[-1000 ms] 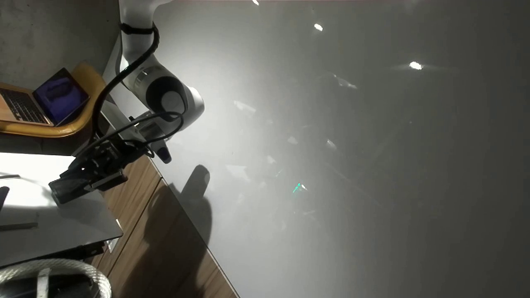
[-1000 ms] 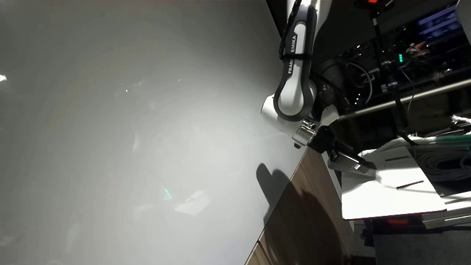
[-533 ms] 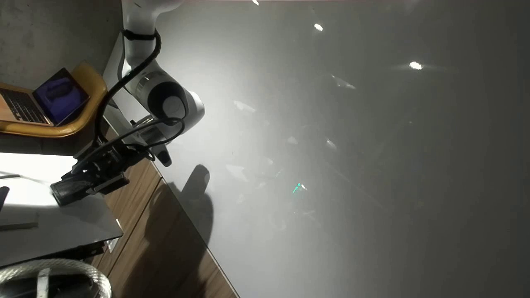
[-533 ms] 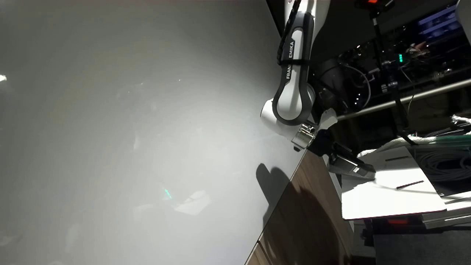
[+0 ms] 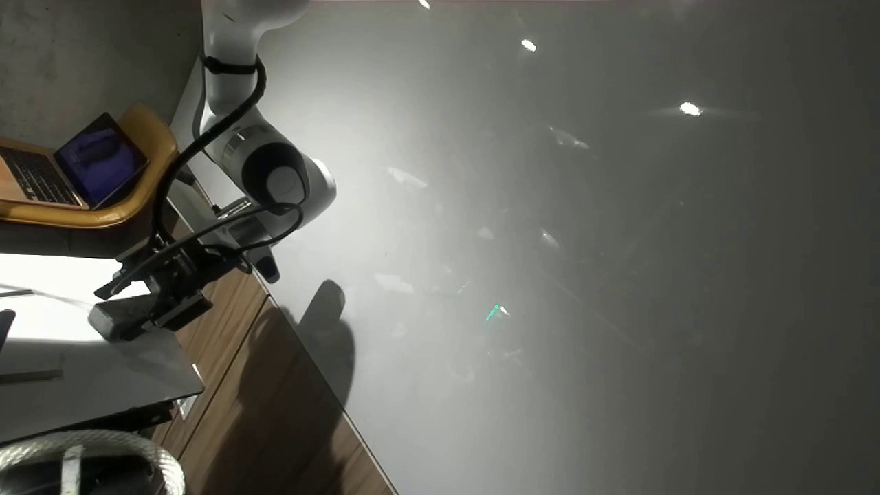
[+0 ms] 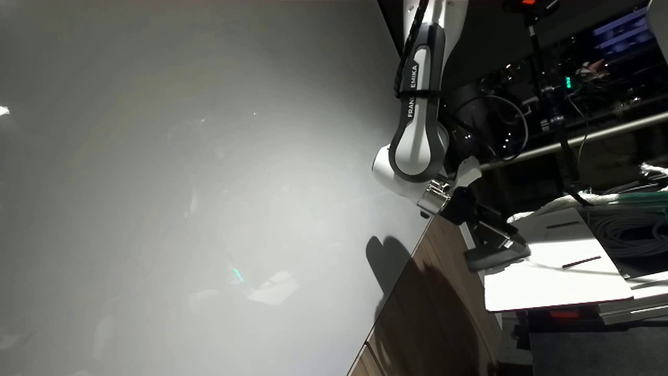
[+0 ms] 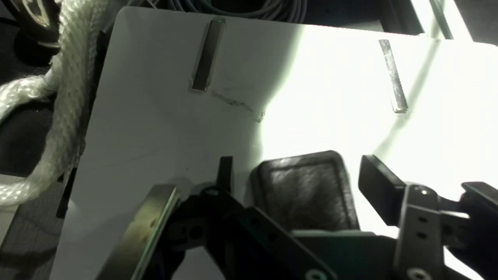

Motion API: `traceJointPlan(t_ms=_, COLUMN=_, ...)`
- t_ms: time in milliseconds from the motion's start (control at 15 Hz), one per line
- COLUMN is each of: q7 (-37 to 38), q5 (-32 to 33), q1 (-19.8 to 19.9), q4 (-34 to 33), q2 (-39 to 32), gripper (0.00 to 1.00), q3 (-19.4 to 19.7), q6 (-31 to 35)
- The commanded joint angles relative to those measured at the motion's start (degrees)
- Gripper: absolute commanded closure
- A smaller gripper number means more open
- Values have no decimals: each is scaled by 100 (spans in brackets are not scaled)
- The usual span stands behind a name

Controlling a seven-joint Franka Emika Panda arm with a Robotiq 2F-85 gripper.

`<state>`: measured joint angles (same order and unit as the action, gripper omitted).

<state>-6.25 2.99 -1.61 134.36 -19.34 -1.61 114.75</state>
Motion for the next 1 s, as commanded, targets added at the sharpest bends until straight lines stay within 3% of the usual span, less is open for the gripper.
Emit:
traceJointPlan(t_ms=0, q7=29, q5=15, q1=45, q4=-71, q2=-85, gripper=19, q3=18, q6=-105)
traceJointPlan(t_ms=400, q7=46, q5=34, q1=29, q4=-50, q2=-17, gripper=17, q3=14, q6=-113)
traceJointPlan(t_ms=533, q7=40, q5=17, q1=16, q4=-29, q2=51, gripper=20, q3=-9, q6=-90)
traceJointPlan(t_ms=600, q7=29, q5=20, q1=-5, q4=2, q2=91, gripper=28, q3=-33, q6=-29)
traceJointPlan(t_ms=800, q7=43, q5=129, q1=-97, q4=109, q2=189, gripper=26, q3=-96, q6=142)
traceJointPlan(t_ms=933, q7=80, q5=281, q1=-184, q4=206, q2=256, gripper=18, q3=-131, q6=252)
